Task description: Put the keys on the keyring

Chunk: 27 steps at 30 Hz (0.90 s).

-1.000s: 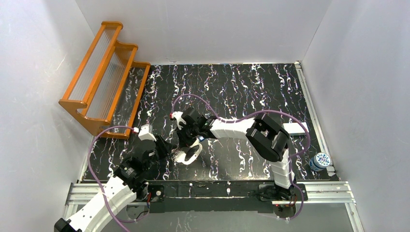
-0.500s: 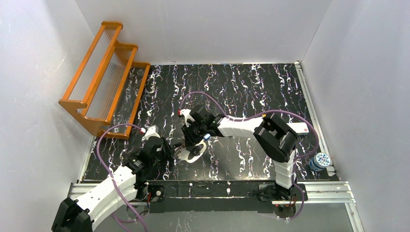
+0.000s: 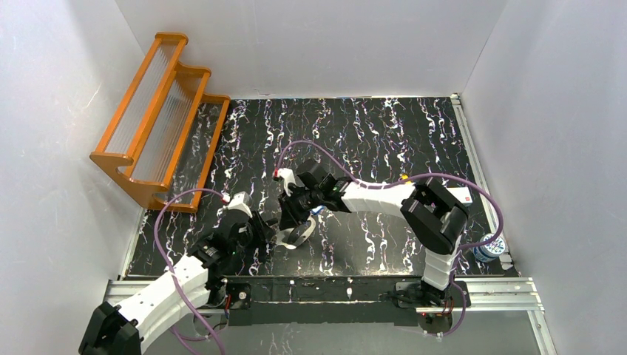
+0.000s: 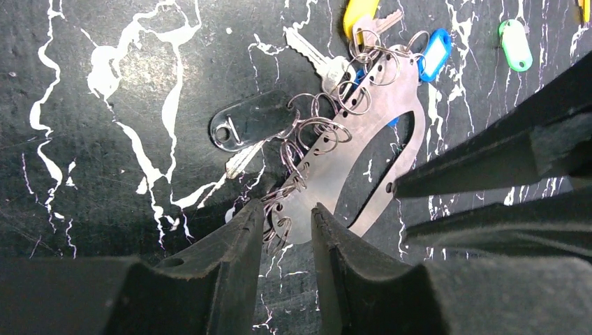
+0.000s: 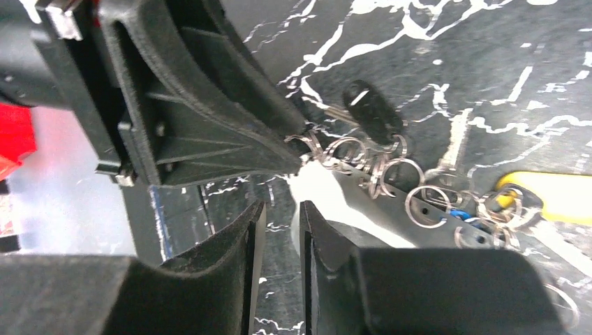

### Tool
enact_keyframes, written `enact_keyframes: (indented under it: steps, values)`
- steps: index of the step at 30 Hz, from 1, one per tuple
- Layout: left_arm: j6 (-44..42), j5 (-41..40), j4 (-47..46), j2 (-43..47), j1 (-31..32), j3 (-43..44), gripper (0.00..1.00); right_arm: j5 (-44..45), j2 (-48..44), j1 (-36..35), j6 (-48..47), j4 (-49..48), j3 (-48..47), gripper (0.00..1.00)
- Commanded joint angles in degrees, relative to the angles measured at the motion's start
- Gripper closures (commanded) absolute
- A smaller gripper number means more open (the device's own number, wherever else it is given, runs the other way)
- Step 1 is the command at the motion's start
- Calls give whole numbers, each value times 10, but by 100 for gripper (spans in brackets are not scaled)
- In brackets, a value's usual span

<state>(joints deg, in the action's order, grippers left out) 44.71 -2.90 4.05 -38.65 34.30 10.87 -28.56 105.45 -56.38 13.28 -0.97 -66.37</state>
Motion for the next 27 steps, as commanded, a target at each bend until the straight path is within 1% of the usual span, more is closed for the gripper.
enact_keyframes:
  steps: [1, 5, 8, 13, 16, 18, 20, 24, 27]
  values:
    - [-19, 3, 19, 15, 2, 18, 70, -91, -9, -5, -24, -48, 9, 69]
    - [-19, -48, 64, 63, 2, 39, 69, -94, -3, -21, -60, -51, 3, 66]
    - [-16, -98, 115, 100, 2, 64, 68, -82, 6, -33, -87, -47, -9, 64]
    - [20, -209, 229, 160, 2, 124, 65, -62, 32, -54, -127, -28, -42, 62]
    - [46, -251, 264, 195, 2, 139, 64, -52, 47, -60, -132, -23, -56, 62]
    - [60, -266, 283, 213, 2, 151, 63, -42, 57, -62, -132, -16, -67, 62]
    - [68, -277, 300, 228, 2, 163, 62, -33, 67, -63, -151, -7, -79, 61]
    - [66, -280, 307, 247, 2, 173, 61, -18, 84, -66, -172, 9, -97, 61]
    - [67, -278, 306, 249, 2, 171, 59, -10, 84, -66, -195, 31, -94, 61]
